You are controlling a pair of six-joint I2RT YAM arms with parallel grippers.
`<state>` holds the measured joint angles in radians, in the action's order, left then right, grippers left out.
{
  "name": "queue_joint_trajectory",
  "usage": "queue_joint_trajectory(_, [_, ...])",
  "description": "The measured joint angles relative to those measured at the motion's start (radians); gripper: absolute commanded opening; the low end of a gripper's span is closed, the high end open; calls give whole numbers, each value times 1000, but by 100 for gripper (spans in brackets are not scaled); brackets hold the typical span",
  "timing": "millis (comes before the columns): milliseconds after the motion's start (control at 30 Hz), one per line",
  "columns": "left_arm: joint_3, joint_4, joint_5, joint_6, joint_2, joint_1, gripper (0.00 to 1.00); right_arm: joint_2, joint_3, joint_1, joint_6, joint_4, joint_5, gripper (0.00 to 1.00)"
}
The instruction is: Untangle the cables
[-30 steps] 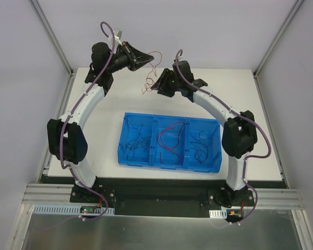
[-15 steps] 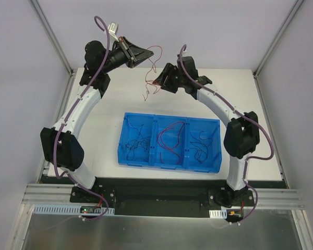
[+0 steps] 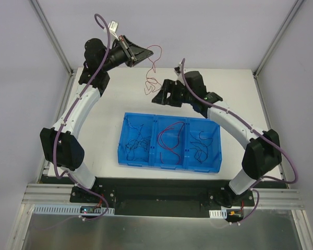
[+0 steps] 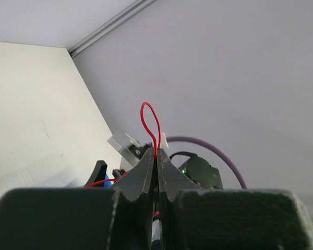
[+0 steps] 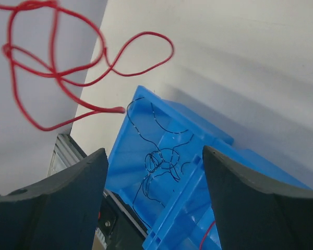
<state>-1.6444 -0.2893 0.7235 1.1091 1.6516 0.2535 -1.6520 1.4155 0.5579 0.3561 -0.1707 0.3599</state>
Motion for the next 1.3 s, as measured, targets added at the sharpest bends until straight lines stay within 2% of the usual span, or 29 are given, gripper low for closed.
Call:
queue_joint_trajectory(267, [-2,5,-1,-2,0,0,0,28,-88,87,-48,204,-102,78])
queue_joint_trajectory(533, [-5,16,-2,-1,0,0,0,-15,-148,134,-2,434,-193,78])
queue_joint_trajectory(800, [-5,17,-2,2,0,0,0,-68,-167,132,19,504,-250,82])
queue_joint_trajectory(1067, [-5,18,-2,4,0,0,0,-118,-155,133,60,561,-349,81])
queue_joint_trajectory(1300, [-5,18,-2,5,0,0,0,-154,-114,133,46,632,-369,80])
